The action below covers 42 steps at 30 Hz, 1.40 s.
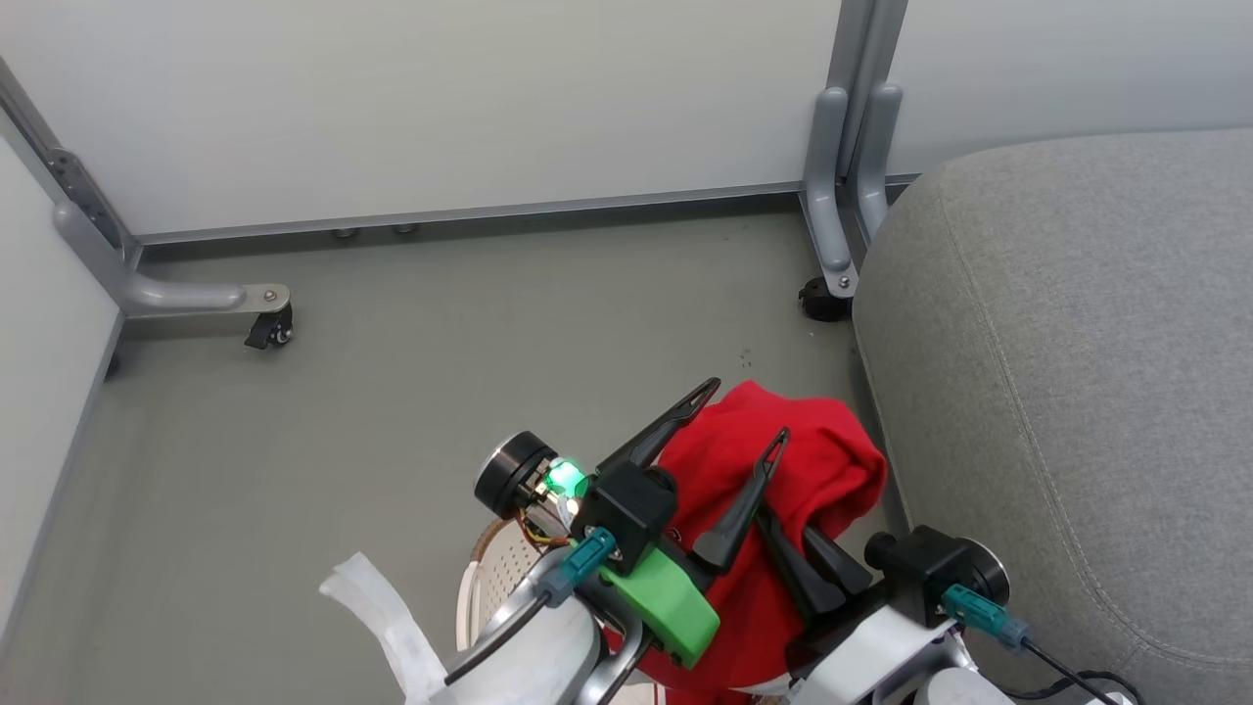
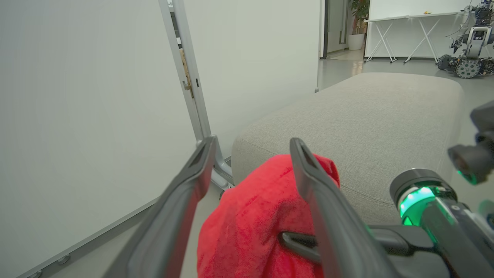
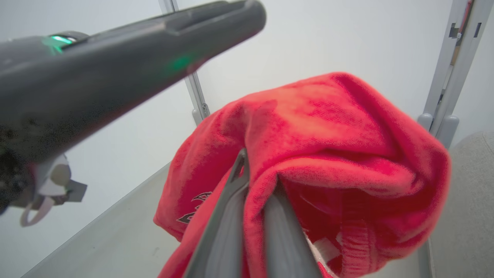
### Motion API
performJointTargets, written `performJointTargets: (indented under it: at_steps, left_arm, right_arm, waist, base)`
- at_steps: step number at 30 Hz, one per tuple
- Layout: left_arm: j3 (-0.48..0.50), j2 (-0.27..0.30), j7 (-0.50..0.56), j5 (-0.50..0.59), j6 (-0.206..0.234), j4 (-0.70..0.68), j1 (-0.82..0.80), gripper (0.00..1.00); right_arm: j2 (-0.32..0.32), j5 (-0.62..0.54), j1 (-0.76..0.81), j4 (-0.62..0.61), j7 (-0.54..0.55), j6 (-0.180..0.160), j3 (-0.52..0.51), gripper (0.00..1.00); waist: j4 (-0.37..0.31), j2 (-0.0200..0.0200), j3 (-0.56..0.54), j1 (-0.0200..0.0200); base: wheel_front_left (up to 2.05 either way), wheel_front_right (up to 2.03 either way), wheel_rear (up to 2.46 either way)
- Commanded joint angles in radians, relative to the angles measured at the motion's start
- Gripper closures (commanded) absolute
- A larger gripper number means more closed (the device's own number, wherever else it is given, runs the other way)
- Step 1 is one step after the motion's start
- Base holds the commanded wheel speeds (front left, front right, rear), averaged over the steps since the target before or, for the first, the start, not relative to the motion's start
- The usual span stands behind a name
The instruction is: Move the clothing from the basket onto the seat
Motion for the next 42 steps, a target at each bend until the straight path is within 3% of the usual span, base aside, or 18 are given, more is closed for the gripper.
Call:
performJointTargets:
  at_steps: [1,15,21,34,42]
  left_arm:
    - [0.002,0.008,-0.005,-0.005,0.006,0.003,-0.005,0.00]
    - [0.027,0.033,-0.007,-0.035,0.042,0.003,0.039,0.00]
    - [0.050,0.074,-0.021,-0.026,0.067,-0.012,0.055,0.00]
    - [0.162,0.146,-0.048,-0.015,0.115,-0.077,0.128,0.00]
    - [0.246,0.182,-0.047,0.054,0.099,-0.181,0.256,0.00]
  right_arm:
    - [-0.006,0.005,0.004,-0.002,-0.003,0.000,-0.006,1.00]
    - [-0.020,0.006,0.010,-0.029,-0.003,0.000,-0.019,1.00]
    - [-0.025,-0.011,-0.004,-0.049,-0.003,0.000,-0.050,1.00]
    - [-0.017,-0.056,0.029,-0.164,-0.003,0.000,-0.188,1.00]
    - [0.009,-0.081,0.065,-0.224,-0.003,0.000,-0.248,1.00]
  waist:
    - [-0.003,0.0000,0.000,0.0000]
    - [-0.048,0.0000,0.014,0.0000]
    - [-0.091,0.0000,0.044,0.0000]
    - [-0.223,0.0000,0.105,0.0000]
    - [-0.326,0.0000,0.136,0.0000]
  base:
    - [0.00,0.00,0.00]
    - [0.00,0.00,0.00]
    - [0.00,0.00,0.00]
    - [0.00,0.00,0.00]
    - [0.00,0.00,0.00]
